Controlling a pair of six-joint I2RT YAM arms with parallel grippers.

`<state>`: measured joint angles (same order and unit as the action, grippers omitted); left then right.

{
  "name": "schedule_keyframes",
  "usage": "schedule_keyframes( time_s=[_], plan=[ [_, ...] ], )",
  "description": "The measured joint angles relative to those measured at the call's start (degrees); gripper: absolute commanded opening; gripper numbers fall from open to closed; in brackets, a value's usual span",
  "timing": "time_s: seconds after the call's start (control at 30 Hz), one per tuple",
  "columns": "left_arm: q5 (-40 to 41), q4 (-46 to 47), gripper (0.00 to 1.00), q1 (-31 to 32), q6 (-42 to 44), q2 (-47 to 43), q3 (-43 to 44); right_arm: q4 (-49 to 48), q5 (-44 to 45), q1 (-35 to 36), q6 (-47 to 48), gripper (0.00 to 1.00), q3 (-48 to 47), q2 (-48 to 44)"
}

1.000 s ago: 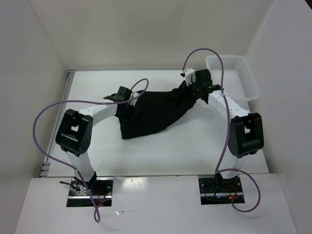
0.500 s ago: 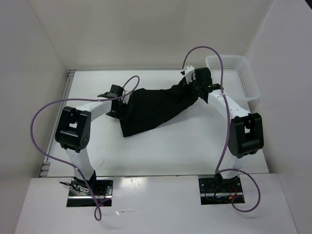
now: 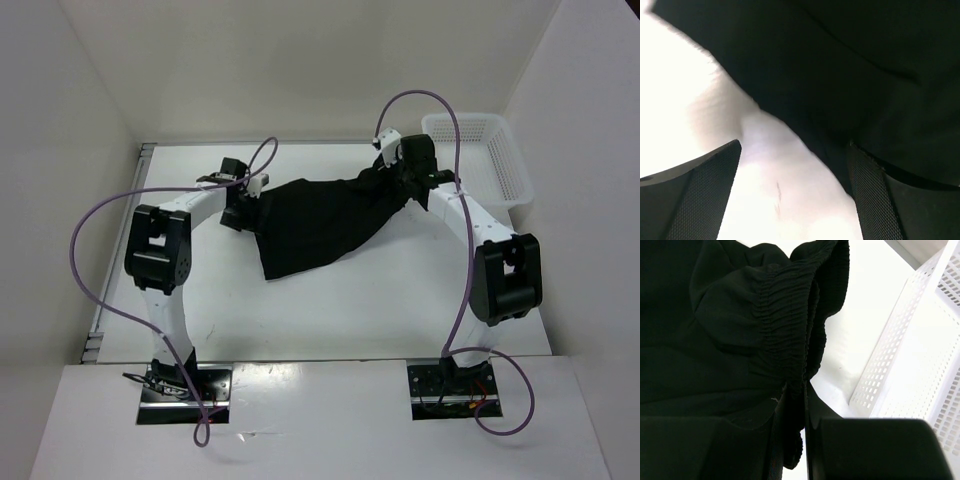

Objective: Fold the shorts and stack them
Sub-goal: Fold the shorts

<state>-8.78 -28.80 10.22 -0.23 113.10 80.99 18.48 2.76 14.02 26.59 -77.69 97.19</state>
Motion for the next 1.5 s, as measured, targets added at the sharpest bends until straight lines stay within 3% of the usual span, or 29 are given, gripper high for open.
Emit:
schedule_keyframes(
  time_s=[0.07, 0.1, 0.23, 0.5, 0.73, 1.07, 1.17, 1.27, 1.5],
  plan=[
    [-0.39, -0.90, 0.84, -0.26, -0.04, 3.65, 2.60, 0.07, 0.11, 0.00, 0.09, 0.00, -0.11, 0.00],
    [-1.46, -0.70, 0.74, -0.31, 0.00, 4.48, 4.26, 0.24, 0.13, 0.00, 0.09, 0.00, -0.44, 0.00],
    [-4.15, -0.15, 0.53, -0.22, 0.11, 8.74, 9.51, 0.31, 1.18, 0.90, 0.33, 0.00, -3.02, 0.00],
    [-7.91, -0.74, 0.38, -0.31, 0.00, 11.15, 12.48, -0.55, 4.28, 16.26, -0.79, 0.00, -4.46, 1.18],
    [-9.77, -1.66, 0.38, -0.31, -0.02, 12.48, 14.45, -0.63, 4.72, 28.22, -5.79, 0.00, -10.86, 11.19],
    [-11.37, -1.55, 0.42, -1.25, -0.09, 12.46, 14.27, -0.61, 5.29, 30.42, -8.72, 0.00, -17.59, 19.52],
    [-11.96, -1.62, 0.49, -1.42, -0.17, 12.48, 14.25, -0.70, 5.33, 31.26, -9.05, 0.08, -18.84, 21.11],
    [-12.83, -1.68, 0.57, -1.79, -0.42, 12.46, 14.25, -0.61, 4.76, 32.20, -9.33, 0.37, -21.53, 22.95],
    [-12.76, -1.51, 0.75, -4.15, -0.15, 12.02, 14.27, 0.68, -6.05, 35.50, -8.70, 0.53, -27.50, 23.78]
  ],
)
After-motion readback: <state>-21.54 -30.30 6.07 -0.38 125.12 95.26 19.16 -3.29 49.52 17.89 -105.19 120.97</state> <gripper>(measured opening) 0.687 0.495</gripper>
